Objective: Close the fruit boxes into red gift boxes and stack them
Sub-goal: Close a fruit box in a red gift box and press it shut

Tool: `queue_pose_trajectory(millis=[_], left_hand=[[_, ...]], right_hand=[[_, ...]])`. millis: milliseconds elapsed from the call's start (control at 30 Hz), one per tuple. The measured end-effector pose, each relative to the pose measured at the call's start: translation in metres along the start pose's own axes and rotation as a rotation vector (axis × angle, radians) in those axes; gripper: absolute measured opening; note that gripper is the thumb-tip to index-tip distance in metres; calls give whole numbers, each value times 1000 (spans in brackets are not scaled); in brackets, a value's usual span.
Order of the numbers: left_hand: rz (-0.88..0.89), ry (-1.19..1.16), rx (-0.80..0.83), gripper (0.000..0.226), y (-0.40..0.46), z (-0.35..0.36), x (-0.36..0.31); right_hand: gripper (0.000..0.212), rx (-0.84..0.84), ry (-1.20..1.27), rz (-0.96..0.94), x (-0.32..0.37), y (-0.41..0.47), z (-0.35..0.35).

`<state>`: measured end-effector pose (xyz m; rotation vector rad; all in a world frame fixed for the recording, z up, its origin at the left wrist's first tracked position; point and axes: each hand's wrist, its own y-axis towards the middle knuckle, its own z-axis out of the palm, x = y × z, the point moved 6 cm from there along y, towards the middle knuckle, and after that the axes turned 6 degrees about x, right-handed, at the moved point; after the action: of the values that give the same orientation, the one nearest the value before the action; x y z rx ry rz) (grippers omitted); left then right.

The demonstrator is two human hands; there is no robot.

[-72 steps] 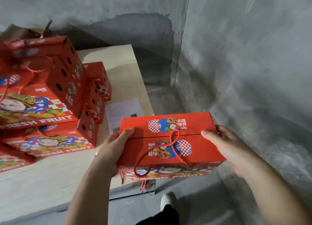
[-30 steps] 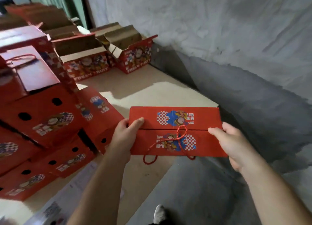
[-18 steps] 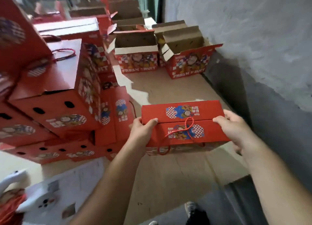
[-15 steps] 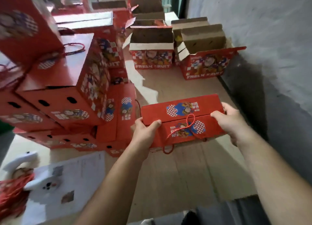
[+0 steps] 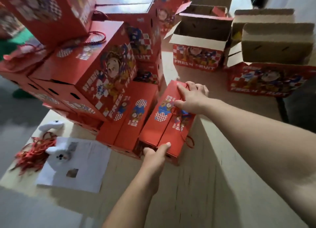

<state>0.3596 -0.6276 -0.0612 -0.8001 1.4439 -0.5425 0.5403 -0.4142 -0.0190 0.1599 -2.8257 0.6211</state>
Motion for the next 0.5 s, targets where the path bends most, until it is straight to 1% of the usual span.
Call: queue_pose_trajectory(millis=[33,67,100,133,167,200,233,267,300,367,433,467,500], left_hand=[[14,-2,-36,76,-4,-1,3],[74,-8,-97,81,-14,-2,3],[190,-18,-171,78,-29,-1,-5],[371,-7,-251,67,-42,2,-22],[571,72,-287,53,-49,10,-43],[747,243,-296,43,-48,22,-65],[877,455,-287,37,-38,37,-85],[930,704,-266,37,-20,54,-104],[896,939,-242,42,2,68,-120],[753,1262,-194,55,45,86,-141],[725,1410,-143,63,74,98,-151],[739,1438,-136,66,83,102,-155],[752,1454,-148,68,88,103,-156]], right_hand=[[87,-2,22,-29,5,3,4],[88,-2,43,-60,10,5,6],[88,2,51,-96,15,7,7],[88,6,56,-133,19,8,8],[86,6,71,-164,21,8,8],[83,1,118,-185,22,7,8],[79,-8,201,-199,21,6,6],[76,-14,303,-214,18,5,2],[71,-14,395,-237,13,4,-2],[56,-30,501,-279,-3,5,-10],[52,-87,517,-231,-32,8,-16],[55,-160,447,-182,-49,9,-22],[59,-268,319,-132,-66,9,-31]])
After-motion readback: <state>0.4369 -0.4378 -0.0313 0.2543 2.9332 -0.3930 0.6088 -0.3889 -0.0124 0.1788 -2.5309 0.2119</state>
